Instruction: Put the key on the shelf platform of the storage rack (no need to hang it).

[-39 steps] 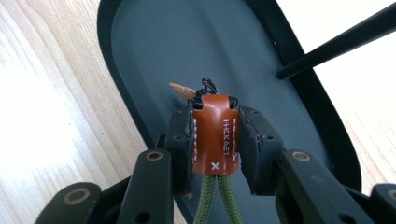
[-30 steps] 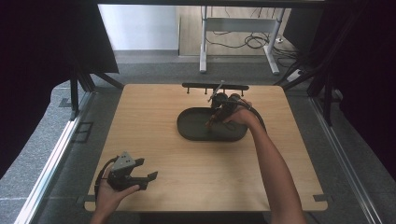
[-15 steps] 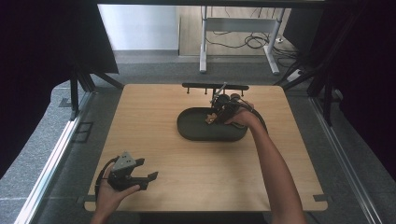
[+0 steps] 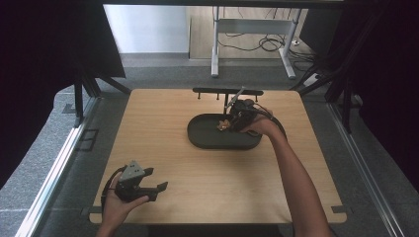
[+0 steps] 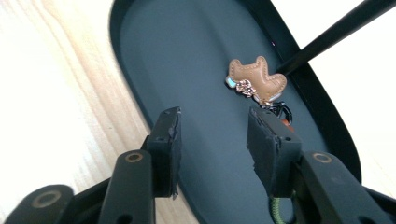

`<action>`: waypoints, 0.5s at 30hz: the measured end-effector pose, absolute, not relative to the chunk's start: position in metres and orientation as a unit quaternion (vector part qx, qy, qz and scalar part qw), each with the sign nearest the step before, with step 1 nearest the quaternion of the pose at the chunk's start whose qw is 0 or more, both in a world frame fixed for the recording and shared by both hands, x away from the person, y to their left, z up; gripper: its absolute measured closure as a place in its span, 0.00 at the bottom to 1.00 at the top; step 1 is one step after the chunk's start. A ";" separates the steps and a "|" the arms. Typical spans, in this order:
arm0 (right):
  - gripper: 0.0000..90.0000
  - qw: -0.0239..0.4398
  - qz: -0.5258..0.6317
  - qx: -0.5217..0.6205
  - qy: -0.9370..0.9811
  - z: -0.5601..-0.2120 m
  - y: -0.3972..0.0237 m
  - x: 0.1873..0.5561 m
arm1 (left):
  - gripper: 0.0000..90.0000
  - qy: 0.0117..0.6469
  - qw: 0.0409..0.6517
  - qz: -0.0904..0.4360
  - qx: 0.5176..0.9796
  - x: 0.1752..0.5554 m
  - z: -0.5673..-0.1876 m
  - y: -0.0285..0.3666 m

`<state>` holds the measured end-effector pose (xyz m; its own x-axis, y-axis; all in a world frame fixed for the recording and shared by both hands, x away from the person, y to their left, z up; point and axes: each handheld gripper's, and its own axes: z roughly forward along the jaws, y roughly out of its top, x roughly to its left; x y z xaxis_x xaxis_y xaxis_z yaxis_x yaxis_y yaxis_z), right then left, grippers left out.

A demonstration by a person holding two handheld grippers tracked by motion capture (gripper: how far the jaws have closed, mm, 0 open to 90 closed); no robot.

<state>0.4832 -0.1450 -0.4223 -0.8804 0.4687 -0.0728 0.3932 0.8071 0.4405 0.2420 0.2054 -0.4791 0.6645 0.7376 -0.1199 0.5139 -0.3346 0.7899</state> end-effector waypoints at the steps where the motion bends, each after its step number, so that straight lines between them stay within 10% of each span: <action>1: 0.60 0.089 0.215 0.226 0.946 -0.421 -0.145 0.481 | 0.27 0.388 0.427 0.131 0.806 0.242 -0.479 0.205; 15: 0.54 0.083 0.258 0.229 0.935 -0.409 -0.164 0.446 | 0.27 0.387 0.425 0.131 0.808 0.242 -0.480 0.202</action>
